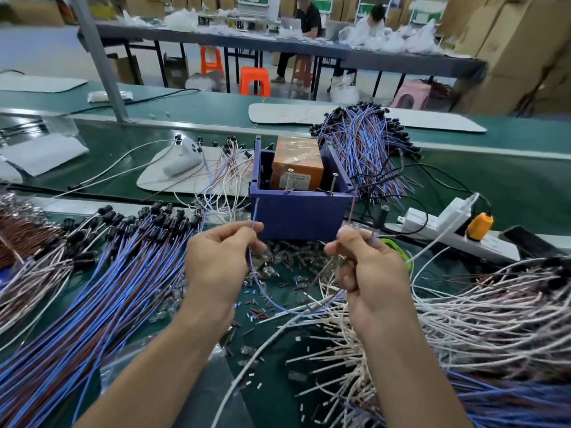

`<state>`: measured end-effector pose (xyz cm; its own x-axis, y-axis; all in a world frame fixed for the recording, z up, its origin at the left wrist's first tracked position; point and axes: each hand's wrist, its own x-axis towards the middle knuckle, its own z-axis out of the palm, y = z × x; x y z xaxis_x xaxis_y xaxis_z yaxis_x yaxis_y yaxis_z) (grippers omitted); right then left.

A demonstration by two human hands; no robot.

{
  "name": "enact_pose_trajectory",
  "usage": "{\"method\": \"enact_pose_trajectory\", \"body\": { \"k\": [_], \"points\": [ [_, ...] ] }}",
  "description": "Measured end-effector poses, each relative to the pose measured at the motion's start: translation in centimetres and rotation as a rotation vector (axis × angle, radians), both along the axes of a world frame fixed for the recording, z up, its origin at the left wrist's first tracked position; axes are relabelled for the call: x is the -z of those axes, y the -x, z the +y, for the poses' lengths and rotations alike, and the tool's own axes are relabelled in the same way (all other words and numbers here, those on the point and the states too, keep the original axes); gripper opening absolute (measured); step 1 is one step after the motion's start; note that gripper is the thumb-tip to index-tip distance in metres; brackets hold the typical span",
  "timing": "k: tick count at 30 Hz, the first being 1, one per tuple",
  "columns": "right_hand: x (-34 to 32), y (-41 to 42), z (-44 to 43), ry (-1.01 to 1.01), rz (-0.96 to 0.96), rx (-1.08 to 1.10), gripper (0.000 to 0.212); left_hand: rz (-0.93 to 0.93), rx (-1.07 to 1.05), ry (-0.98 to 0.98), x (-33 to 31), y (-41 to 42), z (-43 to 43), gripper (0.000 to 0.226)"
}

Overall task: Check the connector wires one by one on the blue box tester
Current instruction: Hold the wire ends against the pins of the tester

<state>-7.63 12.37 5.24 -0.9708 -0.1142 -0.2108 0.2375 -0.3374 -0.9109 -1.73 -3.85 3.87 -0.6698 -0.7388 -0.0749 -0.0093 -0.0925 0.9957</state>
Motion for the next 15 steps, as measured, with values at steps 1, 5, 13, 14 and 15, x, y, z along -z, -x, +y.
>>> {"method": "enact_pose_trajectory", "body": {
  "k": [1,5,13,14,15],
  "points": [
    [-0.3,0.3,0.3,0.007,-0.006,0.032,0.026,0.008,0.031,-0.041,-0.5,0.5,0.2,0.030],
    [-1.3,1.8,0.5,0.020,-0.005,0.119,0.026,0.051,0.010,-0.124,-1.9,2.5,0.3,0.017],
    [0.7,2.9,-1.0,-0.007,0.079,0.093,0.050,0.026,-0.148,0.114,-0.4,5.3,1.1,0.023],
    [1.0,3.0,-1.0,-0.009,0.084,0.090,0.047,0.033,-0.155,0.161,-0.2,5.4,1.3,0.023],
    [1.1,3.1,-0.9,0.001,0.083,0.090,0.043,0.036,-0.157,0.215,-0.1,5.4,1.4,0.023]
  ]
}}
